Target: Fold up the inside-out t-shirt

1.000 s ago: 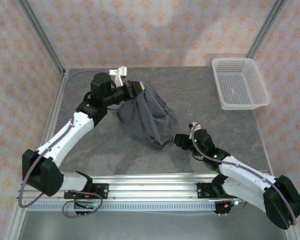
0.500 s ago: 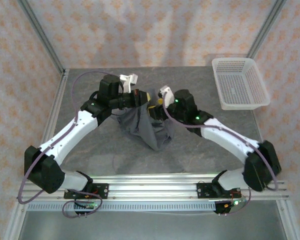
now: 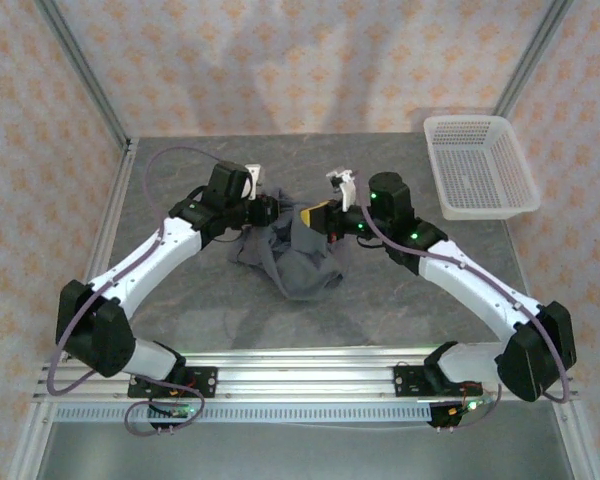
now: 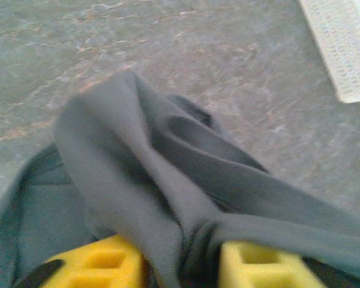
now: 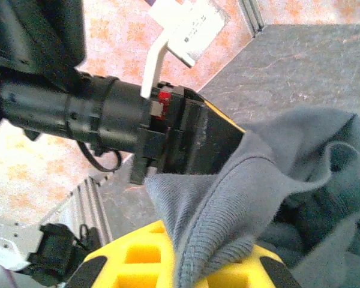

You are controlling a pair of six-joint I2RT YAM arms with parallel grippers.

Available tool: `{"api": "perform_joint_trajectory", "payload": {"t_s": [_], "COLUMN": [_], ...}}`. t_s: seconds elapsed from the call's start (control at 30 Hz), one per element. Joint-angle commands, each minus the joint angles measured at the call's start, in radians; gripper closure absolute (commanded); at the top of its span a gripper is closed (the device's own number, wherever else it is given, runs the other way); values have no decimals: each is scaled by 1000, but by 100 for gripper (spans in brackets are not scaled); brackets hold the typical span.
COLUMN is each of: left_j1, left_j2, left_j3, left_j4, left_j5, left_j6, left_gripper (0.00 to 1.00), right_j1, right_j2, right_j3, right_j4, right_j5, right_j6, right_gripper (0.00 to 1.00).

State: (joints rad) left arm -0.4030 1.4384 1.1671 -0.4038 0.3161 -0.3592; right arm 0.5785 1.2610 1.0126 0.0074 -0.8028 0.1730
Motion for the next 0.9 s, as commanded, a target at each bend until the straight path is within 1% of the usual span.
{"api": "perform_joint_trajectory", "payload": {"t_s": [0.0,0.1,0.17,0.2,0.23,0.27,0.33,0.37,0.4,0.43,0.5,0.57,0.63,0.7,0.8,0.83,0.87], "left_j1": [49,69,76,76,76,75,60,34,3,-37,-101,-128,-144,-150,-160,-168,-177], "left_j2": [6,-71,-166,-208,-260,-308,-371,-391,-404,-409,-386,-323,-240,-152,-61,-39,-17], "left_j3": [-41,-59,-81,-91,-105,-117,-149,-164,-177,-185,-187,-187,-178,-154,-130,-121,-110], "left_j4": [-17,-48,-72,-79,-82,-80,-41,-14,5,20,41,97,146,186,303,328,315], "left_j5": [-172,-228,-238,-229,-199,-133,47,135,187,214,216,234,216,206,285,292,280], "left_j6": [22,55,98,111,118,119,111,108,107,108,96,66,37,34,32,37,55], "left_gripper": [50,35,24,20,16,13,13,13,14,15,20,21,20,16,11,11,15], "right_j1": [-20,-41,-51,-54,-56,-57,-58,-58,-58,-58,-58,-58,-58,-58,-58,-58,-58], "right_j2": [-48,-33,-20,-16,-11,-7,7,13,18,24,31,39,44,48,48,48,48], "right_j3": [8,8,18,19,20,19,20,23,27,33,43,56,69,80,94,99,106], "right_j4": [91,90,70,65,66,71,86,91,91,91,88,90,92,94,85,82,82], "right_j5": [-52,8,65,74,85,91,85,86,93,100,115,113,99,72,84,92,100], "right_j6": [124,169,187,189,189,191,196,202,209,217,240,264,287,309,364,387,400], "right_gripper": [100,100,100,100,100,100,100,100,100,100,100,100,100,100,100,100,100]}}
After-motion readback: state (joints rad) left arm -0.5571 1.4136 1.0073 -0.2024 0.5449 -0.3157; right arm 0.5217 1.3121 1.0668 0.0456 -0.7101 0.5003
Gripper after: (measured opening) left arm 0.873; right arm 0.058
